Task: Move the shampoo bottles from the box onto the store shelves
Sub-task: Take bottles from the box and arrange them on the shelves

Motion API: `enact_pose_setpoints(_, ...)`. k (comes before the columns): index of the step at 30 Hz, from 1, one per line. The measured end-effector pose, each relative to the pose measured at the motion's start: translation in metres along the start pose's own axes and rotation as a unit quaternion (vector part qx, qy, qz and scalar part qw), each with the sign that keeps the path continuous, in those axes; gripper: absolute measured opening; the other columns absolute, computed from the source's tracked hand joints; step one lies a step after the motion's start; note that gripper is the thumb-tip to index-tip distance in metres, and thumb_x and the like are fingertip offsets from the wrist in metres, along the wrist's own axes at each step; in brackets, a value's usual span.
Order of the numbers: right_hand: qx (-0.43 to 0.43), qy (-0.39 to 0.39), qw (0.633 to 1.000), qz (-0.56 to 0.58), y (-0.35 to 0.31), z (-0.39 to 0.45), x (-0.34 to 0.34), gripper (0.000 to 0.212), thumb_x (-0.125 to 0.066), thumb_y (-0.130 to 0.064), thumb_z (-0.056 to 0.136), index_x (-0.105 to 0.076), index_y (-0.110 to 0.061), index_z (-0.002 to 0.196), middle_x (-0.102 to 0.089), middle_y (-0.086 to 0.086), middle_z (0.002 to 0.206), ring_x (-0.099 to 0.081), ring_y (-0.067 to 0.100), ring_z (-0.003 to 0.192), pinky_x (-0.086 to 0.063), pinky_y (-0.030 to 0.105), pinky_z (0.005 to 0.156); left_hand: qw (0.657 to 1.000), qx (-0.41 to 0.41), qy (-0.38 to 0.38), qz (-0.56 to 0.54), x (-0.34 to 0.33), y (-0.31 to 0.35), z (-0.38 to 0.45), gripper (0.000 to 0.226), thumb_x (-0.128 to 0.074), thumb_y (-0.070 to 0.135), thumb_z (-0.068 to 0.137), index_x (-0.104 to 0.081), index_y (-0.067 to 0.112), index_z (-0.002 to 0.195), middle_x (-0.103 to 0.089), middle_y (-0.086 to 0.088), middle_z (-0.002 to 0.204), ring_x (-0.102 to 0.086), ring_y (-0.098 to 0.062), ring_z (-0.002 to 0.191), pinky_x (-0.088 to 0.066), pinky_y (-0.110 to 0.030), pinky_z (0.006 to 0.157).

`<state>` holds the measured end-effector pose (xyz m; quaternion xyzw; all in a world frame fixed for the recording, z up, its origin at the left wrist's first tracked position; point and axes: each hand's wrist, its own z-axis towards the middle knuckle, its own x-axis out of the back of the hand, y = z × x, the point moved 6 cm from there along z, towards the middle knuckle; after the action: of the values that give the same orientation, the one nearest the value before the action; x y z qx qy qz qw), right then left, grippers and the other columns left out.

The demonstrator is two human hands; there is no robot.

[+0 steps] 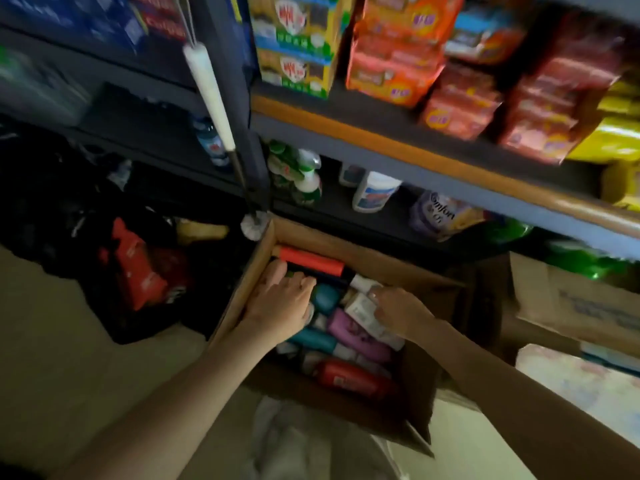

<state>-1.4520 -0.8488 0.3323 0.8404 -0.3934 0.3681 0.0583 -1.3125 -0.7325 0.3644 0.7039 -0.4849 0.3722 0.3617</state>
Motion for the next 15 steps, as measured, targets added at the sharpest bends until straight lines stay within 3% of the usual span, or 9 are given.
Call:
enact_pose_setpoints(2,-0.009,-0.053,0.998,-0.011,-0.002,0.026,-0.037,0.051,-0.044,-0.019,0.096,-0.030,-0.007,0.143,-0.044,0.018,0.138,-0.047,0.030,0.123,-0.042,0.034,0.096,0.996,0.041,-0.061,-0.055,-0.043,-0.014,0.009,0.044,-0.052,0.023,0.090,-0.038,0.012,0.130,-0.046,-0.007,0.128,-0.043,-0.026,0.124,-0.037,-0.037,0.100)
enact_pose_setpoints(5,0.002,-0.073,0.997,-0.032,-0.003,0.062,-0.080,0.050,-0.046,-0.027,0.095,-0.034,-0.009,0.140,-0.039,0.018,0.139,-0.041,0.032,0.127,-0.037,0.037,0.101,0.983,0.094,-0.129,-0.088,-0.090,-0.033,0.009,0.051,-0.049,0.023,0.094,-0.030,0.011,0.139,-0.034,-0.009,0.141,-0.045,-0.028,0.122,-0.039,-0.037,0.094)
enact_pose_setpoints(9,-0.019,-0.084,0.995,-0.041,-0.005,0.105,-0.113,0.052,-0.046,-0.018,0.095,-0.030,-0.014,0.144,-0.026,0.018,0.149,-0.028,0.037,0.135,-0.027,0.040,0.109,0.981,0.123,-0.123,-0.089,-0.120,-0.053,0.028,0.052,-0.050,0.024,0.093,-0.029,0.011,0.138,-0.036,-0.010,0.138,-0.040,-0.028,0.125,-0.037,-0.037,0.098)
enact_pose_setpoints(12,-0.045,-0.110,0.986,-0.117,-0.001,0.123,-0.127,0.061,-0.045,-0.017,0.095,-0.016,-0.015,0.149,-0.008,0.017,0.155,-0.015,0.042,0.139,-0.021,0.046,0.112,0.978,0.148,-0.108,-0.098,-0.137,-0.057,0.047,0.049,-0.053,0.023,0.089,-0.034,0.011,0.133,-0.042,-0.010,0.132,-0.039,-0.031,0.124,-0.037,-0.040,0.101)
enact_pose_setpoints(15,-0.063,-0.107,0.979,-0.162,0.008,0.135,-0.131,0.068,-0.058,-0.022,0.089,-0.022,-0.018,0.147,-0.017,0.015,0.148,-0.027,0.040,0.131,-0.029,0.046,0.108,0.964,0.148,-0.104,-0.197,-0.147,-0.036,0.060,0.046,-0.050,0.017,0.091,-0.034,0.008,0.133,-0.039,-0.013,0.135,-0.044,-0.032,0.121,-0.039,-0.039,0.095)
